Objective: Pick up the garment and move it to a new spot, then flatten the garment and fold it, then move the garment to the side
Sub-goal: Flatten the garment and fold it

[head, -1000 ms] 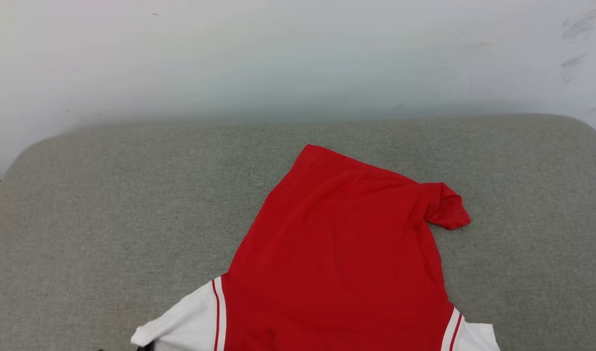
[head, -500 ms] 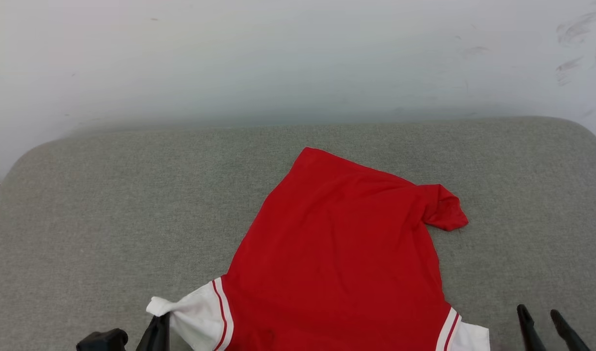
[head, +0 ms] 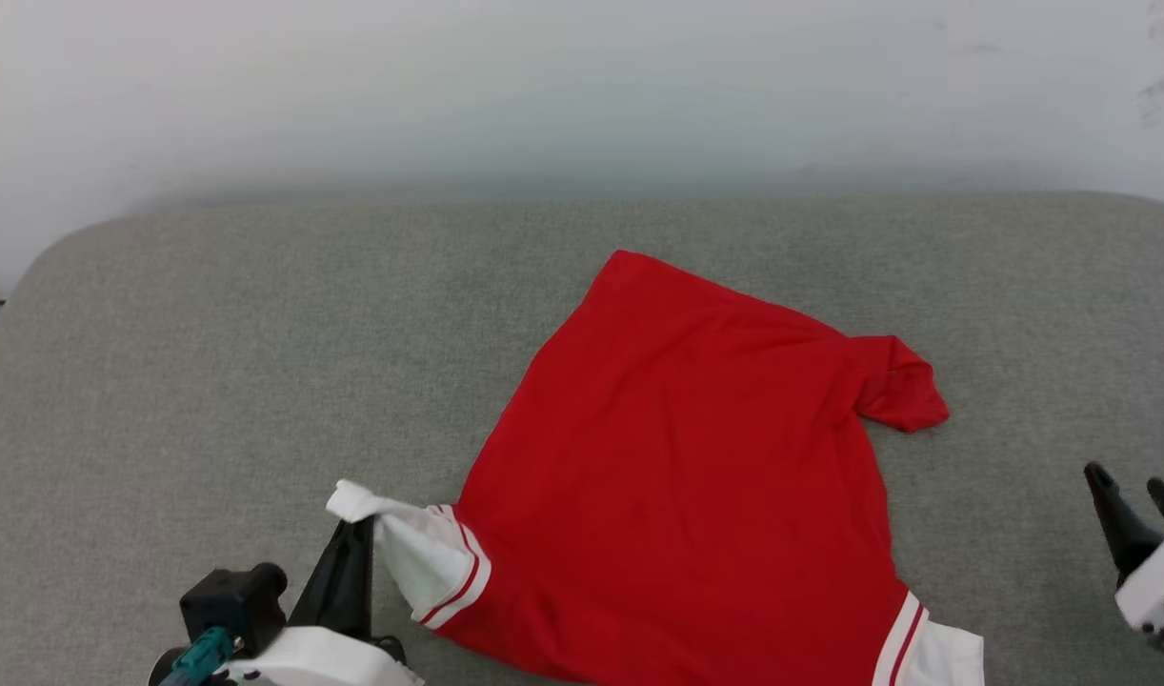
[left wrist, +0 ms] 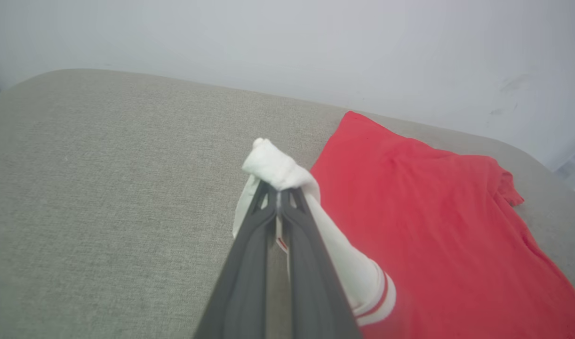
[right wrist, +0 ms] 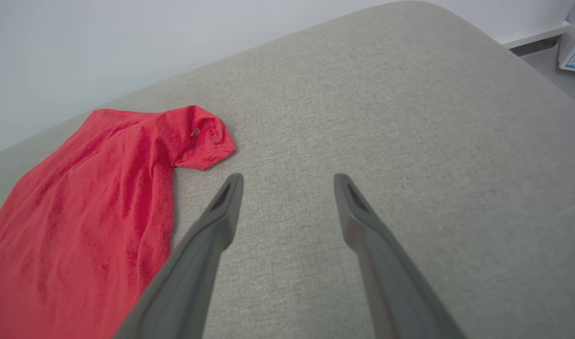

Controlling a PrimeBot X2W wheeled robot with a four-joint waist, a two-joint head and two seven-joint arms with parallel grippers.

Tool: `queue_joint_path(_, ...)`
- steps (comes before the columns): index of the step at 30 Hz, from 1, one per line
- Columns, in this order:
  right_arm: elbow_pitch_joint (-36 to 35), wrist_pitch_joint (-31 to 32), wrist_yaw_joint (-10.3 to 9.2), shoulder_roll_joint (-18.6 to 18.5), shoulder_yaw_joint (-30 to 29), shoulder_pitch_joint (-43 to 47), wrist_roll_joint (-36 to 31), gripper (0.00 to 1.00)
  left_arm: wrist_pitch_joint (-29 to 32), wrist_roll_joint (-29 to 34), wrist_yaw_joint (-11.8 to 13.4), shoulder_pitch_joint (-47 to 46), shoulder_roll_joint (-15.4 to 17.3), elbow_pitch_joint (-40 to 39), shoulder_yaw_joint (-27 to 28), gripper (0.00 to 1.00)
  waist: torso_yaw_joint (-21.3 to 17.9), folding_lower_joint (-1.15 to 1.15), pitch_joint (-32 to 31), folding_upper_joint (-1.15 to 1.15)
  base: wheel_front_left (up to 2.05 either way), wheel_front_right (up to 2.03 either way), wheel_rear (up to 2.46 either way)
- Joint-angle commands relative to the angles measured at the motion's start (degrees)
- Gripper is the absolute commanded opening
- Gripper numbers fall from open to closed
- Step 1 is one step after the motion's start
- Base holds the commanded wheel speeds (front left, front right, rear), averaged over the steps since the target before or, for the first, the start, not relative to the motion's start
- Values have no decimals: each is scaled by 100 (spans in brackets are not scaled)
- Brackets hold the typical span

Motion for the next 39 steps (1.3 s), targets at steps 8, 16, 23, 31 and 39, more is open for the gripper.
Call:
queue_joint_path(8,1076,1621,-3,-720,688,-1935,301,100,-212,198,-202,-829,-225,19,-290,0,588,0,915,0,0,0,0)
queue_joint_path(16,1611,2186,-2,-949,1311,-2946,315,100,-369,233,-340,-1219,-372,151,-452,0,941,0,1391,0,0,0,0)
queue_joint_path(23,2213,2703,-2,-1108,1979,-3439,412,100,-472,154,-443,-1437,-471,350,-522,0,1141,0,1673,0,0,0,0)
queue_joint_path(31,2793,3404,5,-998,2374,-3302,782,0,-577,117,-468,-1475,-508,560,-523,0,1189,0,1628,0,0,0,0)
queue_joint_path(39,2592,3193,-6,-1393,2409,-3591,875,0,-581,51,-458,-1318,-456,679,-523,0,1032,0,1278,0,0,0,0)
